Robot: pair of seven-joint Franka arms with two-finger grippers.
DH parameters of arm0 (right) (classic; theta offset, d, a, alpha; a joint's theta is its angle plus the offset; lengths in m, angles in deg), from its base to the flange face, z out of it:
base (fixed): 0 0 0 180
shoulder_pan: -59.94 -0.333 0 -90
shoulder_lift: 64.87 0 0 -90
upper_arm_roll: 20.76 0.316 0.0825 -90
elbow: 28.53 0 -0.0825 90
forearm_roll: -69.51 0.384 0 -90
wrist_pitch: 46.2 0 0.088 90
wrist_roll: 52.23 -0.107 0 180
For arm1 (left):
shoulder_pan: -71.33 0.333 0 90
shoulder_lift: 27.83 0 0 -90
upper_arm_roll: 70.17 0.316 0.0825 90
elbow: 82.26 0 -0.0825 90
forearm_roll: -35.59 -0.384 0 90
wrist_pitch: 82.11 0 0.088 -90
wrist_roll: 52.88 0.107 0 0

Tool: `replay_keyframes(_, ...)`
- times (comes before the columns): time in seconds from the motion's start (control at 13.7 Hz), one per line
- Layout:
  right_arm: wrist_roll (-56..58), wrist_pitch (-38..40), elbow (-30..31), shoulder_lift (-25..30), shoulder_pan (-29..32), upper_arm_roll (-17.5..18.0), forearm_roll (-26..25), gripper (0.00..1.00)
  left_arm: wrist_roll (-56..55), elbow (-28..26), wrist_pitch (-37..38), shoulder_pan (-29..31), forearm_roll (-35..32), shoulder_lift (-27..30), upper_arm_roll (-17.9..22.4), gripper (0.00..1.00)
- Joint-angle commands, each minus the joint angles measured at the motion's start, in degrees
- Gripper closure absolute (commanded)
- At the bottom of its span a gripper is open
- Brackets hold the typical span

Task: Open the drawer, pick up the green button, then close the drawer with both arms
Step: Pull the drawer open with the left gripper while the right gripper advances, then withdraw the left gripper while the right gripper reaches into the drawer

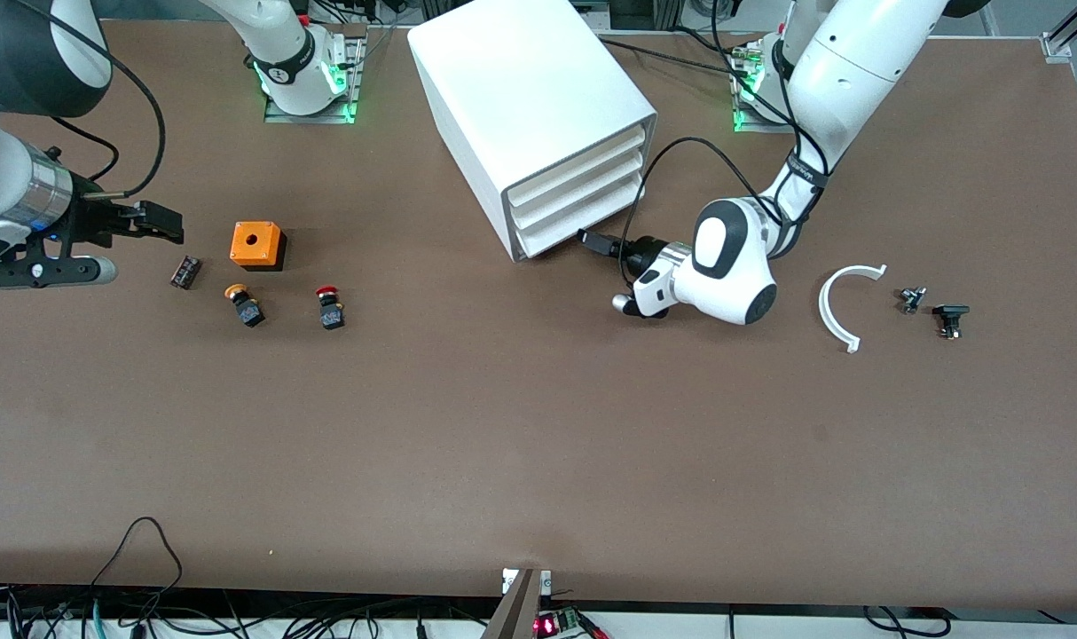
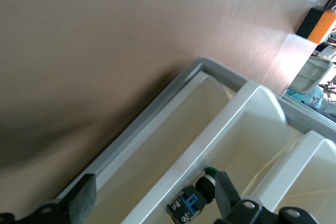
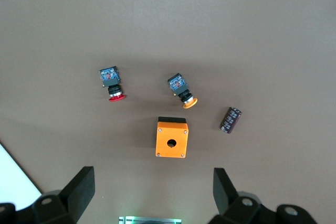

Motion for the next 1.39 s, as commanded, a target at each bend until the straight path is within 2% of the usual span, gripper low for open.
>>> replay_keyframes(0.0, -0.30, 0.36, -0.51, -0.92, -2.06, -0.17, 0.63, 0.00, 1.50, -3.39, -0.55, 0.08, 2.79, 1.46, -0.69, 0.10)
replay_keyframes(0.29, -0.39, 0.01, -0.51, -1.89, -3.21, -0.17, 0.63, 0.00, 1.59, -5.15, -0.55, -0.71, 2.71, 1.46, -1.66, 0.45)
replay_keyframes(0.36, -0.39, 0.01, -0.51, -1.89, -3.64, -0.17, 0.71, 0.00, 1.59, -5.42, -0.55, -0.71, 2.79, 1.46, -1.66, 0.65)
replay_keyframes(0.44, -0.39, 0.18, -0.51, -1.89, -4.17, -0.17, 0.71, 0.00, 1.85, -5.51, -0.55, -0.71, 2.71, 1.46, -1.66, 0.93)
replay_keyframes(0.51, -0.39, 0.18, -0.51, -1.89, -4.70, -0.17, 0.71, 0.00, 3.85, -5.51, -0.55, -0.71, 2.79, 1.37, -1.75, 1.00)
replay_keyframes(0.8, -0.56, 0.36, -0.51, -2.60, -8.12, -0.17, 0.71, 0.00, 4.49, -5.42, -0.64, 0.08, 2.79, 1.63, -0.88, 1.00)
replay_keyframes(1.02, -2.76, -0.08, -0.51, -2.77, -10.06, -0.17, 0.63, 0.00, 4.83, -3.06, -4.56, 2.19, 2.18, 2.07, 4.91, 1.00)
replay_keyframes(1.17, -2.76, -0.69, -0.59, -3.56, -11.38, -0.17, 0.71, 0.00, 4.93, -1.47, -9.32, 3.33, 1.83, 2.25, 6.33, 1.00)
replay_keyframes(1.24, -2.76, -1.74, -0.59, -3.74, -12.17, -0.17, 0.71, 0.00, 4.32, -0.68, -10.03, 3.51, 2.00, 2.42, 6.34, 0.46)
replay_keyframes(1.31, -2.85, -3.14, -0.59, -4.17, -13.13, -0.17, 0.71, 0.00, 4.75, -0.68, -9.95, 3.60, 2.00, 3.38, 6.34, 0.01)
